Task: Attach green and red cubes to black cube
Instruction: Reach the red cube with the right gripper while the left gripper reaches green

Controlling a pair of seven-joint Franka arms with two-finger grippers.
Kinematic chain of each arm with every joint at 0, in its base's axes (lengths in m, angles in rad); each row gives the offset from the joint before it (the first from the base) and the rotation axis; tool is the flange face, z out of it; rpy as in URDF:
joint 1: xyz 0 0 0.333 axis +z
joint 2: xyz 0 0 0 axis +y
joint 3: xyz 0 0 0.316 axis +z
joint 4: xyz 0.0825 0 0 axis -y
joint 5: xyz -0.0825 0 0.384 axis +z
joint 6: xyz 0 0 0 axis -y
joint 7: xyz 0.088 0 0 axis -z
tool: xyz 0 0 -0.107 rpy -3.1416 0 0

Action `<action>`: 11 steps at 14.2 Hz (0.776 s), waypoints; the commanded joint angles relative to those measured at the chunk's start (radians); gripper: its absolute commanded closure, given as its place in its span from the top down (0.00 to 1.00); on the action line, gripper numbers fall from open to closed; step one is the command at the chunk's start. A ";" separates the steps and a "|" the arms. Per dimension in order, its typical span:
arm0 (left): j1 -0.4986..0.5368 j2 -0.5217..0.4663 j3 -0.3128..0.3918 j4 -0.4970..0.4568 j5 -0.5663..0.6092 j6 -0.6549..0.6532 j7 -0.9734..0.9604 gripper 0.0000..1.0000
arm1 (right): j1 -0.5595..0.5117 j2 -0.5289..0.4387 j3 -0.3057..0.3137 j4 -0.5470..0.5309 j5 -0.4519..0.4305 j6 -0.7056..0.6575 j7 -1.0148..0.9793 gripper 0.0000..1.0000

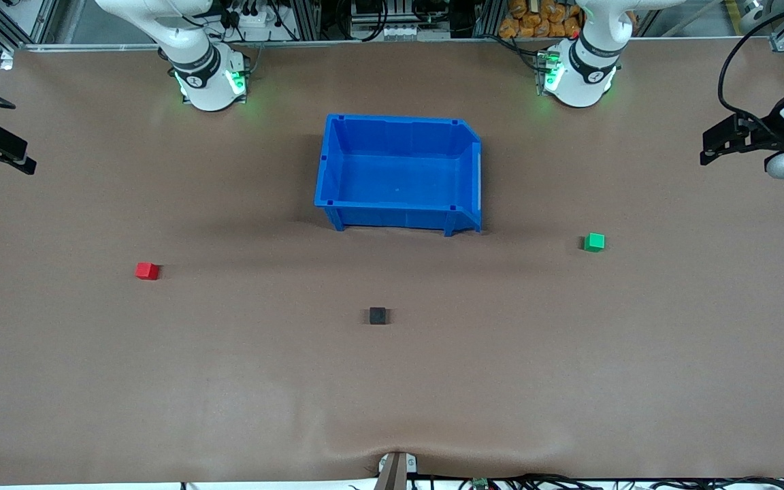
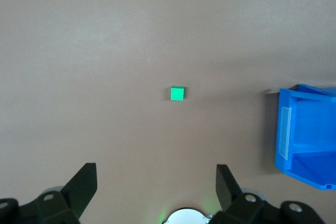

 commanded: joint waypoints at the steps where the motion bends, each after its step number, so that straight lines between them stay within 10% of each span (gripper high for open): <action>1: 0.005 0.008 -0.004 0.010 0.002 0.000 0.006 1.00 | -0.016 0.007 0.007 0.015 0.019 -0.010 -0.014 1.00; 11: 0.008 0.072 0.001 0.008 0.004 -0.023 -0.019 1.00 | -0.022 0.056 0.006 0.015 0.011 -0.001 -0.009 1.00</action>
